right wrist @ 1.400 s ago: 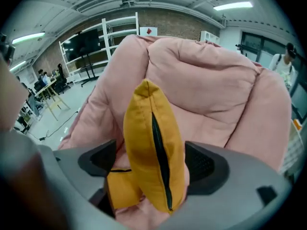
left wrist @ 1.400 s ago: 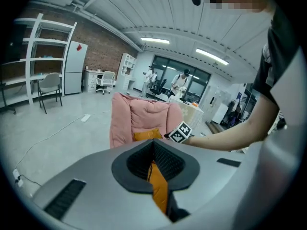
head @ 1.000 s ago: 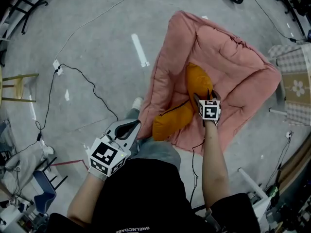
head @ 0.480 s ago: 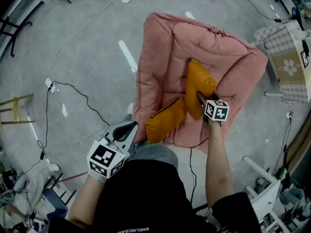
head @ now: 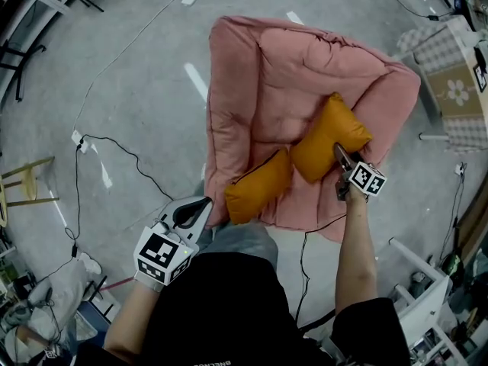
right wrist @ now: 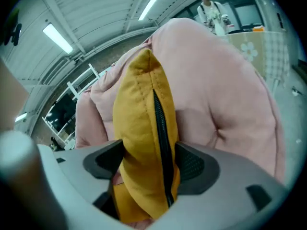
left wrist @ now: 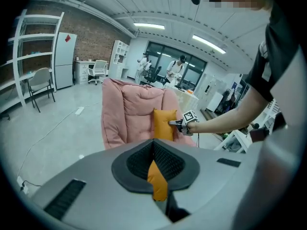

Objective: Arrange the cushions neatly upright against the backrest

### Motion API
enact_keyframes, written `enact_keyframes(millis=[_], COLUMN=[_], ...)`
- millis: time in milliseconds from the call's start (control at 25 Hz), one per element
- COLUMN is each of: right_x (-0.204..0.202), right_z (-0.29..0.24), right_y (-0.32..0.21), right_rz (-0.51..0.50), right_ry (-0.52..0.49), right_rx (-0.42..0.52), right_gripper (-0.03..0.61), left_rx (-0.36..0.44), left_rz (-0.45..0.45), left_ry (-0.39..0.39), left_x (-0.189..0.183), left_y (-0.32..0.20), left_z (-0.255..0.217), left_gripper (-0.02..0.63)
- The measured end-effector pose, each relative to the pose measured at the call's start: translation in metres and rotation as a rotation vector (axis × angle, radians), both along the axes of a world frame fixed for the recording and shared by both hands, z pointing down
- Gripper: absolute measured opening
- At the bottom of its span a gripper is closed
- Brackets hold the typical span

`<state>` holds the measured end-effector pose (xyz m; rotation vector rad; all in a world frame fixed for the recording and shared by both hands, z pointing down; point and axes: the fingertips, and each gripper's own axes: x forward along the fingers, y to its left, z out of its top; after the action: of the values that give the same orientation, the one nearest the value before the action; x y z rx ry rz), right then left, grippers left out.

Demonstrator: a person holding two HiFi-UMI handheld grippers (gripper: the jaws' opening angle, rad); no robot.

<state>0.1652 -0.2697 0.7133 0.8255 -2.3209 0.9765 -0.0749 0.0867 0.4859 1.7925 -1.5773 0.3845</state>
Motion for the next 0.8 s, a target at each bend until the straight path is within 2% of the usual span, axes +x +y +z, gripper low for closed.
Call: enact_keyframes(millis=[120,240,480,600,720,800], right_x=[0.018,0.028,0.023,0.004,-0.023,-0.033], right_z=[0.006,0.008,-0.022,-0.039,-0.035,-0.016], right_y=[-0.009,-0.01,0.005,0.02,0.035,0.037], right_rz=[0.138,0.198,0.247,0.257,0.225,0.213], right_ry=[-0.021,-0.003,0.224,0.316,0.377,0.431], right_rx=[-0.029,-0.027,0.129,0.206,0.217,0.174], right_gripper=[0.345,0.39,0.388,0.404,0.444,0.462], left_rx=[-0.001,0.001,0.012,0.017,0.016,0.013], left_rz=[0.002,0.018,0.062,0.076,0.083,0.087], left_ry=[0.003,0.004,0.013,0.014,0.018,0.017], left_x=[-0.004,-0.005,-0.008,-0.01,-0.011,-0.012], left_y=[0.002,-0.001,-0.018,-0.025,-0.027,-0.028], left_z=[0.003,0.006,0.002,0.0,-0.001,0.001], left_gripper=[0.012,0.012,0.012,0.012,0.012,0.012])
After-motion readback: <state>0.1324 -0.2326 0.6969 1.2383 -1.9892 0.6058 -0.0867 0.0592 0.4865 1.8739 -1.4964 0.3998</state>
